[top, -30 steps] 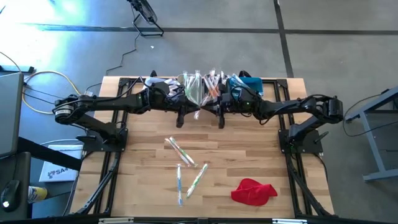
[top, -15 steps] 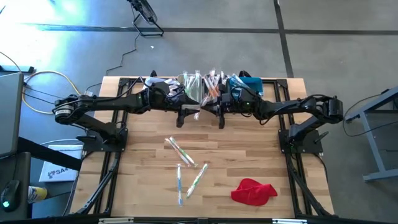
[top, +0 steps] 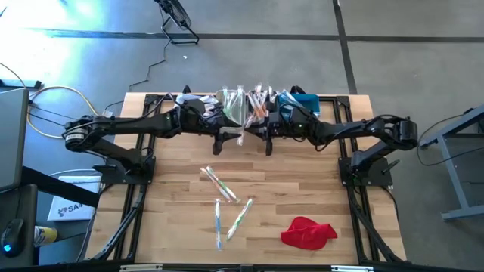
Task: Pick & Place Toothbrushes
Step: Put the orange toothbrush into the dark green bin
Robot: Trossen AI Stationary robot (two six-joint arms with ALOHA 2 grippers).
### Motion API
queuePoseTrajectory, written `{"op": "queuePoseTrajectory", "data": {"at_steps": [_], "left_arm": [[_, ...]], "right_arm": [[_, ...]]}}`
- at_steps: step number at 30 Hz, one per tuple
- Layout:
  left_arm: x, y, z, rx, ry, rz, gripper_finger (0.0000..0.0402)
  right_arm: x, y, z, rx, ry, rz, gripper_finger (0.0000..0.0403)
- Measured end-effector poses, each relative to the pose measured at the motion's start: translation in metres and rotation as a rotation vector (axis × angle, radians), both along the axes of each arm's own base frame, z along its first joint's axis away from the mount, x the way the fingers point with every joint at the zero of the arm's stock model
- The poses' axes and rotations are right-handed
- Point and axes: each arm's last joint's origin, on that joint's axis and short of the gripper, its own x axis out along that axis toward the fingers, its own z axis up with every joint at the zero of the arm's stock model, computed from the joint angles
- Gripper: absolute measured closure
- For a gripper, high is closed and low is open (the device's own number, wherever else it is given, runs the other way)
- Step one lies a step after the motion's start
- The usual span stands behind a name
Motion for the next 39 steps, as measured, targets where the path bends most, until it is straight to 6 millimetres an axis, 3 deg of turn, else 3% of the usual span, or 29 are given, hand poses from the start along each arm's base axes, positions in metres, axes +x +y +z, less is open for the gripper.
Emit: {"op": "queuePoseTrajectory", "data": {"at_steps": [10,19,31,39], "left_arm": [[-0.023,0.017,0.009,-0.019,0.033,0.067,0.0245],[-0.026,0.021,0.008,0.001,0.042,0.049,0.0245],[-0.059,0.034,-0.038,-0.034,-0.085,0.126,0.0245],[-0.065,0.03,-0.043,-0.029,-0.106,0.116,0.0245]], "right_arm": [[-0.013,-0.028,0.001,0.047,0.042,-0.098,0.0379],[-0.028,-0.064,-0.009,0.097,0.136,-0.245,0.0379],[-0.061,-0.113,-0.024,0.196,0.269,-0.466,0.0379],[-0.073,-0.122,-0.035,0.258,0.37,-0.504,0.0379]]}}
